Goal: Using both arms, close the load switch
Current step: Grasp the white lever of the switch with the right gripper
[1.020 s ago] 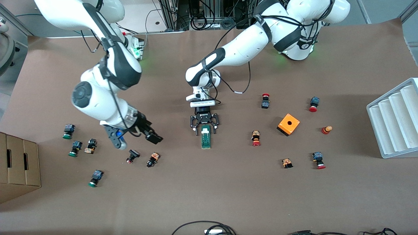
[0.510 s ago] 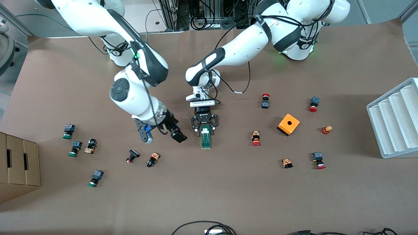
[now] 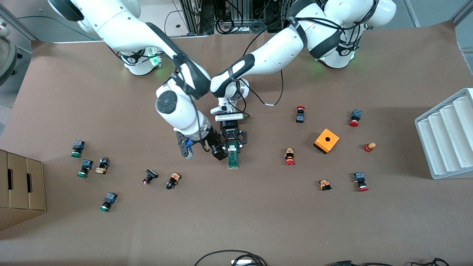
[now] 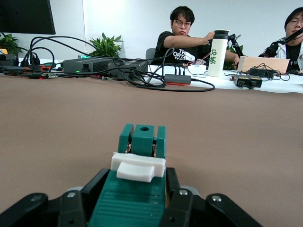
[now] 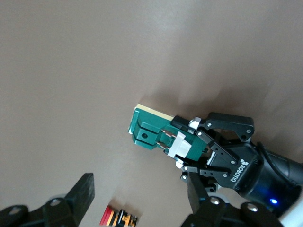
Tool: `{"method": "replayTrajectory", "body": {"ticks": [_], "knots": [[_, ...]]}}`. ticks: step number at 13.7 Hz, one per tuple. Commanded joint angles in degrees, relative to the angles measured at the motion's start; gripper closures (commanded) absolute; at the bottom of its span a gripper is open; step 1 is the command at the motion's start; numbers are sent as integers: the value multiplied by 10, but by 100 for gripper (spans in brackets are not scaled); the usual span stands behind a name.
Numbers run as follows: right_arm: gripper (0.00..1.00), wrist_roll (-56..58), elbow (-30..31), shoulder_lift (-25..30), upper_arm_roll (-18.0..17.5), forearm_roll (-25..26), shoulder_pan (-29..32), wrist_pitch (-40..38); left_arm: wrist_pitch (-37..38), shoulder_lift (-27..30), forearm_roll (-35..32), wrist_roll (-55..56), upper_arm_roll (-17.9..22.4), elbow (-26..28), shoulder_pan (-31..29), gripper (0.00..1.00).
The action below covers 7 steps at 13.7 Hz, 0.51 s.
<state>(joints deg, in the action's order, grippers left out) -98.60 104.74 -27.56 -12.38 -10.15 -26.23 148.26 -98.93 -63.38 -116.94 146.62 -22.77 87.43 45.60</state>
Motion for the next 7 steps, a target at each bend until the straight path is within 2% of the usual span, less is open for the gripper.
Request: {"method": "replayTrajectory", "body": {"ticks": [1,4,7], "knots": [[15,-37,-11,-24,24,22,-36,25,5,-11,-5,8,4,-16,10,51],[17,-62,-13,-44,62,22,-83,36,4,-11,-4,8,4,-16,10,53],[24,-91,-12,-58,67,24,-102,54,4,-11,-5,8,4,-16,10,52]]}}
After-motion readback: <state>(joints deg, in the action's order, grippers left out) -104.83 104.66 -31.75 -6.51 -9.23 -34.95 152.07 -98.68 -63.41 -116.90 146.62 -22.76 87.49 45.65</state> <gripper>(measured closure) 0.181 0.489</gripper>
